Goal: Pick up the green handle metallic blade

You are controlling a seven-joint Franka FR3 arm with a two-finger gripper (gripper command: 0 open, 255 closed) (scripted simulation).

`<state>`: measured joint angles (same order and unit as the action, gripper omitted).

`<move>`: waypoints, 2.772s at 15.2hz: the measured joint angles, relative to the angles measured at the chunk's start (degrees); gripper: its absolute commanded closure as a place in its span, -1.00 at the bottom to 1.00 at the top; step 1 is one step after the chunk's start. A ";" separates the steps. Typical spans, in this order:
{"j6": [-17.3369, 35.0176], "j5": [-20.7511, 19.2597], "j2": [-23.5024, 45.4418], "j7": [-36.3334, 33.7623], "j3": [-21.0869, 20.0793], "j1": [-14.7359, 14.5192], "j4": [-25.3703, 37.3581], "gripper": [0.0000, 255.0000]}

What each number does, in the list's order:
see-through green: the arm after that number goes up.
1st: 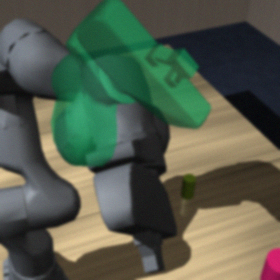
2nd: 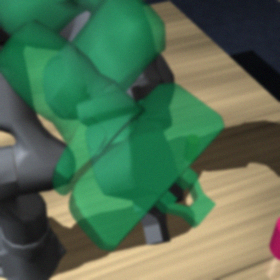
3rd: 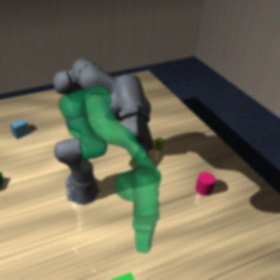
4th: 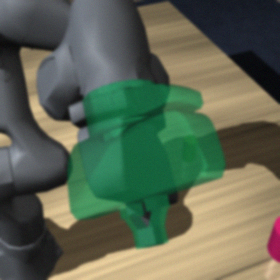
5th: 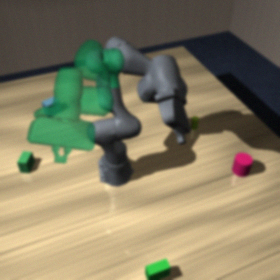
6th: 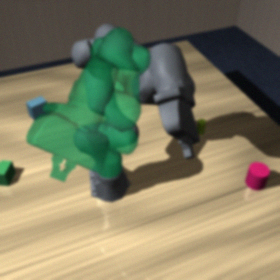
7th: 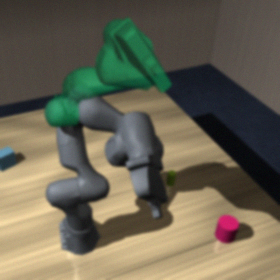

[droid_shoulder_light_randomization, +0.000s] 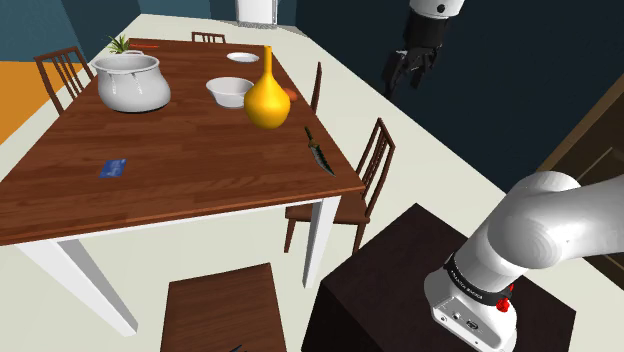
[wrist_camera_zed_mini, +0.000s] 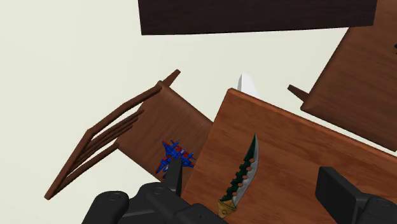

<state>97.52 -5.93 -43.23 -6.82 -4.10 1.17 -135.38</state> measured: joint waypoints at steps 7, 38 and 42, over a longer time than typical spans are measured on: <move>7.44 -0.77 9.05 -1.36 -0.40 0.72 0.08 -1.00; 30.69 -9.34 66.45 -9.59 0.14 2.59 26.66 -1.00; 31.42 -9.47 67.09 -9.73 0.11 2.50 26.78 1.00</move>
<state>128.93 -15.40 23.86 -16.54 -3.99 3.67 -108.60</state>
